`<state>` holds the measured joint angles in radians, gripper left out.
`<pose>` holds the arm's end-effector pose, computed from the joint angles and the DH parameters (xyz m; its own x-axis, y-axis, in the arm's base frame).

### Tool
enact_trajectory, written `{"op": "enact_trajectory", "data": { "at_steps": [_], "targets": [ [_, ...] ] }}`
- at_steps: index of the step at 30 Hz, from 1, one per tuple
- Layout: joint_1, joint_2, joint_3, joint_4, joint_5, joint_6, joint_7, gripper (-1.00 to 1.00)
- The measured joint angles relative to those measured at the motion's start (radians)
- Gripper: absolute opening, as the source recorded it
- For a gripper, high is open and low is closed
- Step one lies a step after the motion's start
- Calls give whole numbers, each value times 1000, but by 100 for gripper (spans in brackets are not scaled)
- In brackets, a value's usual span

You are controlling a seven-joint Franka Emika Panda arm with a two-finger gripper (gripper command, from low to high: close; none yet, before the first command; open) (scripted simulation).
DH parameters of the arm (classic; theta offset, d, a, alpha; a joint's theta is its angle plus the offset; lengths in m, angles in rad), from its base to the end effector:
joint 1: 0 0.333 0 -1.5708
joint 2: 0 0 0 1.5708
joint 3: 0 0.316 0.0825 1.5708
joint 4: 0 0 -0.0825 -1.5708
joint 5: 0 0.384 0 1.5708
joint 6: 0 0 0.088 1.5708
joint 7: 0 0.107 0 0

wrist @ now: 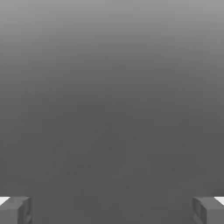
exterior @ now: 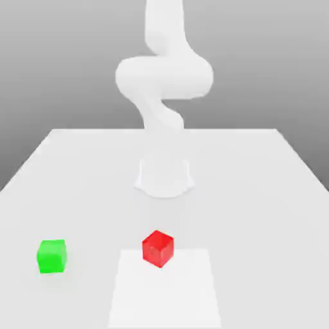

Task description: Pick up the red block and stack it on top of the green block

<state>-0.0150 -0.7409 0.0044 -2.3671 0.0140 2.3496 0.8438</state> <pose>0.3723 -0.0032 0.6610 0.4887 -0.7582 0.4317 -0.5683 -0.6521 -0.5019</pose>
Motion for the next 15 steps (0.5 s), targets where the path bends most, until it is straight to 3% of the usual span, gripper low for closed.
{"op": "enact_trajectory", "data": {
  "at_steps": [15],
  "targets": [
    [-116,455,106,-498,56,369,377,0]
  ]
}}
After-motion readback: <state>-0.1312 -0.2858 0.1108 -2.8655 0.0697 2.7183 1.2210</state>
